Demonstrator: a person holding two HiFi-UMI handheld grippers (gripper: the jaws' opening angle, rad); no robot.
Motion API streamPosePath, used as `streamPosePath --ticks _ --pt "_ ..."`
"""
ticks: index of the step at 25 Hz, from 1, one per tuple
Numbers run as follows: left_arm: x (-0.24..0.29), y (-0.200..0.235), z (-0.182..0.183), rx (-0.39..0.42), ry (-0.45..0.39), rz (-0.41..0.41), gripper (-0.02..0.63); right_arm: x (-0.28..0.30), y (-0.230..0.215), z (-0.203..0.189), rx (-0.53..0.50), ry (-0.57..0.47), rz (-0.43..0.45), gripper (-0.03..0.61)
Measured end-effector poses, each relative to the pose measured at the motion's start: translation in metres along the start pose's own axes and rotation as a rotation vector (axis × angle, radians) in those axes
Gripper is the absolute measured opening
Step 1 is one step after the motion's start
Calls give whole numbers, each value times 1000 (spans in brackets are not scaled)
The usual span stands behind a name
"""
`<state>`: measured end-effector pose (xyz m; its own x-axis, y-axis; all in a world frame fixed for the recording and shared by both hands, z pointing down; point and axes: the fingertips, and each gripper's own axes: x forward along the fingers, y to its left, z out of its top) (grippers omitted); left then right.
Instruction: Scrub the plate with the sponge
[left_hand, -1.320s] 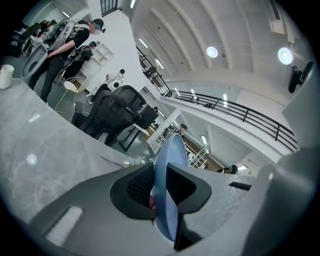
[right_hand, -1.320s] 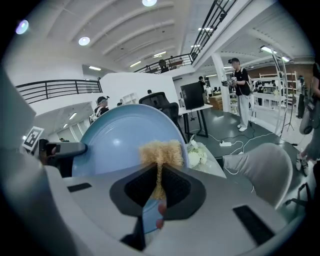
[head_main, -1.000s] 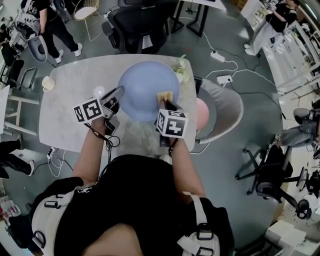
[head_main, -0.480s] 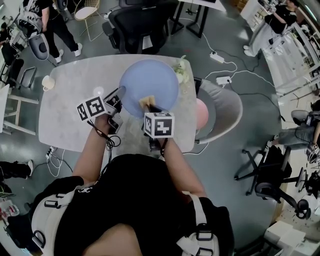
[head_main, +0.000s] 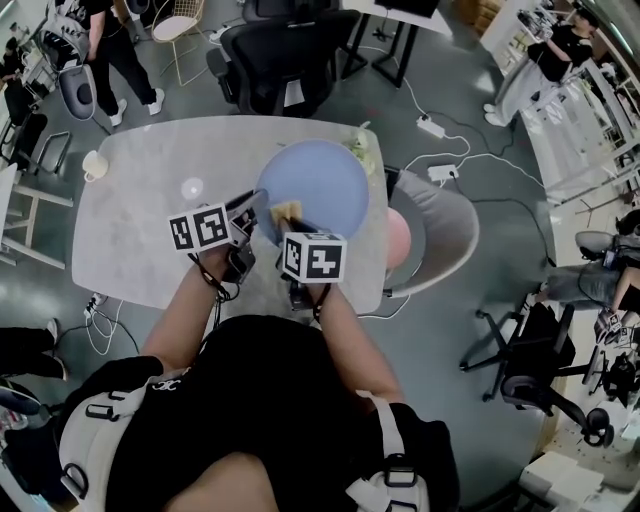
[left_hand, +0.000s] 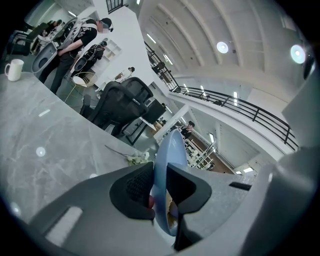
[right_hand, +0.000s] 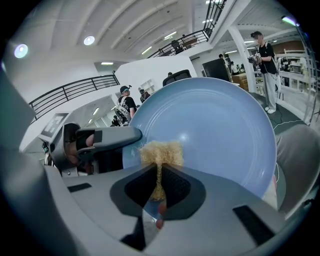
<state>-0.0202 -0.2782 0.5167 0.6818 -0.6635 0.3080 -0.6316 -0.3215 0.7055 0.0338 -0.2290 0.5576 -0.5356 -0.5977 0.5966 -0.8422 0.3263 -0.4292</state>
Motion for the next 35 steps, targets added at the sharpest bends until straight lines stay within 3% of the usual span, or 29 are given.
streamPosePath --ticks 7,12,20,24,28,35 --pt "5 -11 -8 93 57 -12 66 -7 -17 16 15 -47 -52 30" --pt "5 -22 -26 243 132 -6 66 -15 -26 30 16 -85 -81 30" --pt "8 -35 -41 319 201 -53 65 -32 -54 62 29 -166 -165 31" --pt "8 -37 -42 283 207 -85 65 -45 -80 81 53 -201 -208 30" --pt "11 -35 -41 255 202 -87 64 -46 -87 80 6 -177 -234 30" --pt "8 -14 -33 192 174 -20 61 -28 -67 52 -60 -78 -182 31"
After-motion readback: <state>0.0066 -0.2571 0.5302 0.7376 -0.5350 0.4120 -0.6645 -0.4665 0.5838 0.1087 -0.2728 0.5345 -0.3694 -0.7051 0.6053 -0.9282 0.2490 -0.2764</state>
